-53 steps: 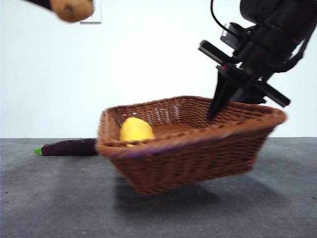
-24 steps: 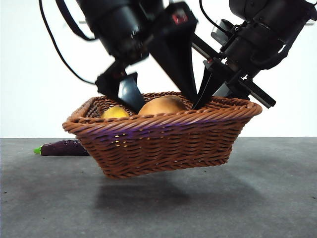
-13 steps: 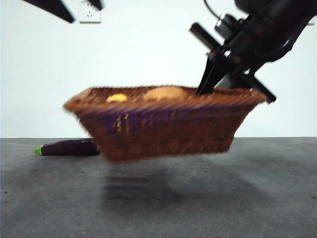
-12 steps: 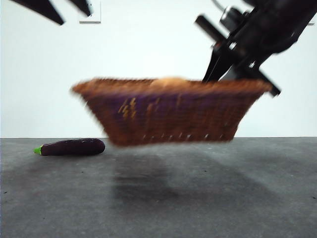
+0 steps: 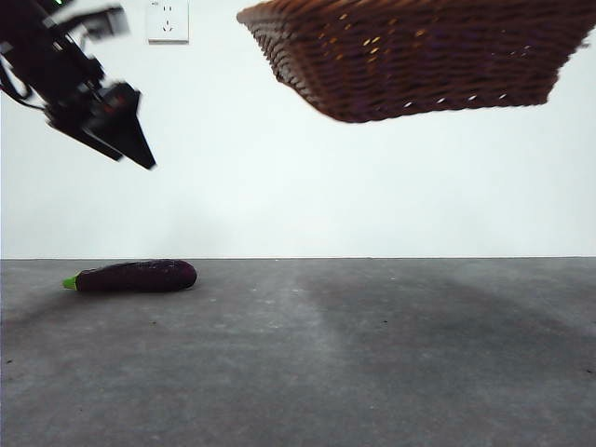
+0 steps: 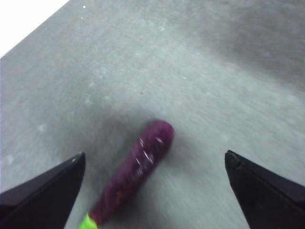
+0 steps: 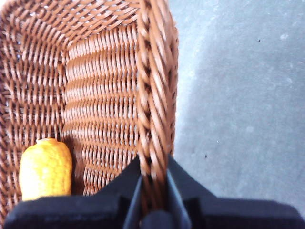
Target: Help me put the vegetables on the table into the basket
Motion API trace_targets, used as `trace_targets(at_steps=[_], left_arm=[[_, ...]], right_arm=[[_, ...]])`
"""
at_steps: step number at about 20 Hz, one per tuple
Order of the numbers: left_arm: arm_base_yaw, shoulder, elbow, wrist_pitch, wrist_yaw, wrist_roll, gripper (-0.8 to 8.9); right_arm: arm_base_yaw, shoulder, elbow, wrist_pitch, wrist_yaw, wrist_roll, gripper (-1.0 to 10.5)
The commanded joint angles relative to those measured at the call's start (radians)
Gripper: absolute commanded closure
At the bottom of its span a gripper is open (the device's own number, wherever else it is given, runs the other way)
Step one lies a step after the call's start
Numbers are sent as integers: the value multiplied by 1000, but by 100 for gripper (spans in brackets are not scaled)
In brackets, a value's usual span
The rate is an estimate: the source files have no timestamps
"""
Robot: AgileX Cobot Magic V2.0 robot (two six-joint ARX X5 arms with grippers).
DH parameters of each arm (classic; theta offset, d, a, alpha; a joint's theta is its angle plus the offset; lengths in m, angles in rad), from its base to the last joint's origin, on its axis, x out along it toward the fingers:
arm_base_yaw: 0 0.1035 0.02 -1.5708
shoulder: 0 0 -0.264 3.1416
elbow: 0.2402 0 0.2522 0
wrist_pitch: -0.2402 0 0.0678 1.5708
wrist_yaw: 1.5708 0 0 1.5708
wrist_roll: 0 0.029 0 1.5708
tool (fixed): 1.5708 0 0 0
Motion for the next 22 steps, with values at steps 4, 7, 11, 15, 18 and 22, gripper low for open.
trace_targets(at_steps=[4,7,11,15,18,22], left_arm=[[6,256,307,-230,40,86,320],[12,343,375,-266,44,130,320],[17,407,375,-248,32,190,324],[23,444,375,-200,29,203,355],[24,470,375,-177,29,204,355],[24,508,375,-174,28,207,355]], right_arm=[[-1,-8,12,-14,-9,-48,958],[-1,-8,12,-16,-9,-53,958],[-1,-8,12,-16,-9,-69,958],[-1,-8,12,-19,-9,-76,958],[-1,-8,12,-18,-9,-79,958],[-1,-8,12,-11,-12,-79,958]])
